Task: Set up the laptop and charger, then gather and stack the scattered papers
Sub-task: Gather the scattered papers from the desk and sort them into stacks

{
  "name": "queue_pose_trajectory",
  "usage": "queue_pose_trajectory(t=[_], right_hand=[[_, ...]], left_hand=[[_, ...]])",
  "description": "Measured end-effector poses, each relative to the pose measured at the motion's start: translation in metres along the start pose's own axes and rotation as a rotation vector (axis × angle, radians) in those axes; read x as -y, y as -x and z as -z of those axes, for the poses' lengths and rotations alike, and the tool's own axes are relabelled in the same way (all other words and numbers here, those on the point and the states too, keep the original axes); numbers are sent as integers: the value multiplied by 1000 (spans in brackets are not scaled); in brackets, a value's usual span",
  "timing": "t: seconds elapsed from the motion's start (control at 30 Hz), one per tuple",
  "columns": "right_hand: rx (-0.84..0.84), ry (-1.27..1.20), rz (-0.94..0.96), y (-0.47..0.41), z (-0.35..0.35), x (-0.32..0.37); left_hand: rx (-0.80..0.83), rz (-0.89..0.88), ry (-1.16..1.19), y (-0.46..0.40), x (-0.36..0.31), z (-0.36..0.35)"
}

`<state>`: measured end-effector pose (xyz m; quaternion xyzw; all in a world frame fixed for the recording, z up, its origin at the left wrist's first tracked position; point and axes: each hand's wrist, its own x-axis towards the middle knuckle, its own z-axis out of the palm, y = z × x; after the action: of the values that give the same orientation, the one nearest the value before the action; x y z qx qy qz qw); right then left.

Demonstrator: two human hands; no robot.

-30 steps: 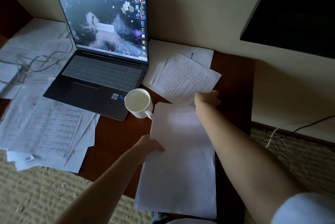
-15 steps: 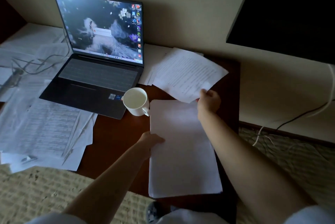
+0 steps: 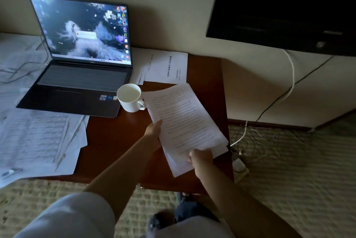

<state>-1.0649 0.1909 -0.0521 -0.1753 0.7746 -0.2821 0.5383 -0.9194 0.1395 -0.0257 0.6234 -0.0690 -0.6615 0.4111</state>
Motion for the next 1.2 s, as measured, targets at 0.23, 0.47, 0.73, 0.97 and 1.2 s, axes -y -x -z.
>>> queue_pose_trajectory(t=[0.23, 0.47, 0.73, 0.97, 1.2], right_hand=[[-228, 200, -44, 30, 13, 4], [-128, 413, 295, 19, 22, 29], [-147, 263, 361, 9, 29, 70], [-140, -67, 585, 18, 27, 116], [-173, -139, 735, 51, 10, 113]], left_hand=[[-38, -148, -196, 1, 13, -1], [-253, -355, -555, 31, 7, -19], [-99, -555, -476, 51, -12, -2], [-131, -821, -353, 73, -38, -7], [-148, -844, -295, 80, -39, -10]])
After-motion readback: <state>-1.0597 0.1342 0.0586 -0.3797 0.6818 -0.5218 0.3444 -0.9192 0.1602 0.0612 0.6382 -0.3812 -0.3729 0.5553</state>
